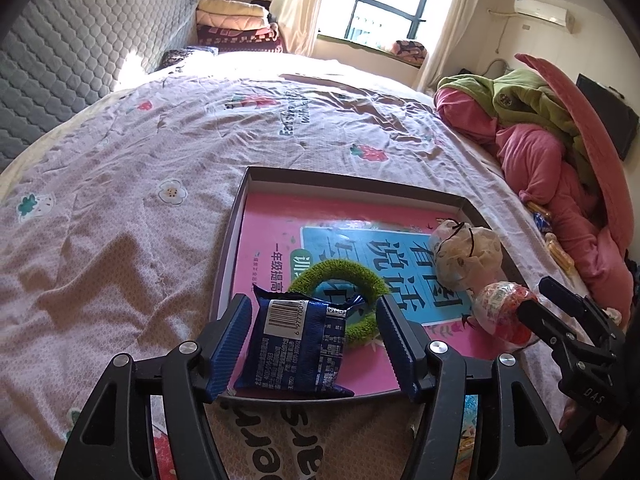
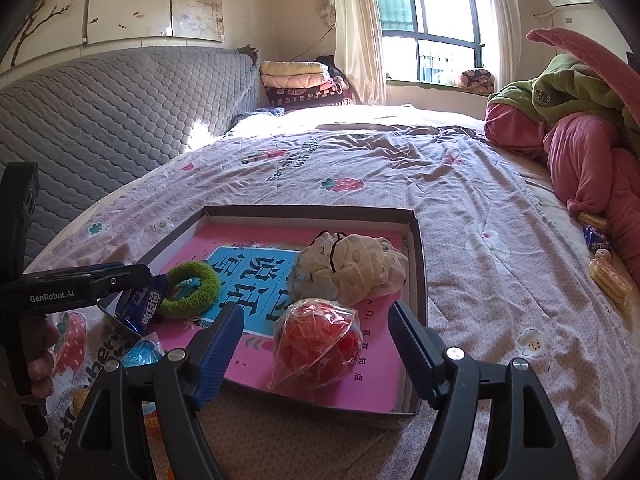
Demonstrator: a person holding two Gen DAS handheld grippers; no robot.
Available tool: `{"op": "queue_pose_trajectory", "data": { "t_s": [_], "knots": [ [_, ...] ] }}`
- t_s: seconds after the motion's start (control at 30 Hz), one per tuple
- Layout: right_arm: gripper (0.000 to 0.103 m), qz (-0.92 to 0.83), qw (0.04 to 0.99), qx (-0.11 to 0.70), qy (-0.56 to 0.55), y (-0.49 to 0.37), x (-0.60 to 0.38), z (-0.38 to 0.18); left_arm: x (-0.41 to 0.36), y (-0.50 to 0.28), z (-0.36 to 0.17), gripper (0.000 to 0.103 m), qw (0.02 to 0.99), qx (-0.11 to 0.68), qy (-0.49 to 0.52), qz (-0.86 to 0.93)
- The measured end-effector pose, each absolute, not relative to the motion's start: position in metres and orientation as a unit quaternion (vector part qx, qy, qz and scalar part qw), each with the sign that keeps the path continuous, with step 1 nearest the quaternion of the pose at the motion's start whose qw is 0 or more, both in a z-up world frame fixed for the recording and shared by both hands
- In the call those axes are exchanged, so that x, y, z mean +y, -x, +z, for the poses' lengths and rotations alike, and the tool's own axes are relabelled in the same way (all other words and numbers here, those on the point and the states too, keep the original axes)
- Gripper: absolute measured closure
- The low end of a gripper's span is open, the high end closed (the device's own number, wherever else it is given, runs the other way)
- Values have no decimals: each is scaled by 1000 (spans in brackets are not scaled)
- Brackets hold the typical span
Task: Organize objects
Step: 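Open left tool releasing blue packet while right tool opens releasing clear bag, then withdraw both tools from the tray toward the Kinder egg bag and oranges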
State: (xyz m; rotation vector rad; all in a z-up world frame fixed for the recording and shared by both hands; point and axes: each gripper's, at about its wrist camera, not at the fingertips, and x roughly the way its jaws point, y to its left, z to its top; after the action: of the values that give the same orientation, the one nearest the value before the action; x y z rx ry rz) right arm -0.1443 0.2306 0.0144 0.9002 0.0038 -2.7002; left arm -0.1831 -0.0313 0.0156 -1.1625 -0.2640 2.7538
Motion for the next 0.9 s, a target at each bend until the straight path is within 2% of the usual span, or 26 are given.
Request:
{"op": "queue_pose_trajectory", "data": {
  "t_s": [0.53, 0.9],
  "knots": [
    [28, -941, 150, -1, -302, 140, 231, 22, -22, 163, 31, 29, 72, -77, 372, 922],
    [28, -944, 152, -14, -294, 135, 234, 31, -22, 150, 42, 28, 56, -98, 367, 923]
  ]
}}
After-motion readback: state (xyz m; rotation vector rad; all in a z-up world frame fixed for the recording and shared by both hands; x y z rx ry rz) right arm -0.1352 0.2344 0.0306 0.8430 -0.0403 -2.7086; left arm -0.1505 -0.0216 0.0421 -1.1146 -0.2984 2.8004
